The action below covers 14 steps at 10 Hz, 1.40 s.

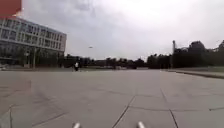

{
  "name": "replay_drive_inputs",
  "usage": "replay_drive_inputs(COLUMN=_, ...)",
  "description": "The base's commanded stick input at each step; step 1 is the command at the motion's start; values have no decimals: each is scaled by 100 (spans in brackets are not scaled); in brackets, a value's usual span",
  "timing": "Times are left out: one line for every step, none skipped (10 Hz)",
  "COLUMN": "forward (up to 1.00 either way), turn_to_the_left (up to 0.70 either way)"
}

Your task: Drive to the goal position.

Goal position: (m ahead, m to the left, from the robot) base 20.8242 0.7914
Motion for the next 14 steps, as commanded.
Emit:
replay_drive_inputs(forward=50, turn_to_the_left=0)
replay_drive_inputs(forward=50, turn_to_the_left=0)
replay_drive_inputs(forward=50, turn_to_the_left=0)
replay_drive_inputs(forward=50, turn_to_the_left=0)
replay_drive_inputs(forward=50, turn_to_the_left=0)
replay_drive_inputs(forward=50, turn_to_the_left=0)
replay_drive_inputs(forward=50, turn_to_the_left=0)
replay_drive_inputs(forward=50, turn_to_the_left=0)
replay_drive_inputs(forward=50, turn_to_the_left=0)
replay_drive_inputs(forward=50, turn_to_the_left=0)
replay_drive_inputs(forward=50, turn_to_the_left=0)
replay_drive_inputs(forward=50, turn_to_the_left=0)
replay_drive_inputs(forward=50, turn_to_the_left=0)
replay_drive_inputs(forward=50, turn_to_the_left=0)
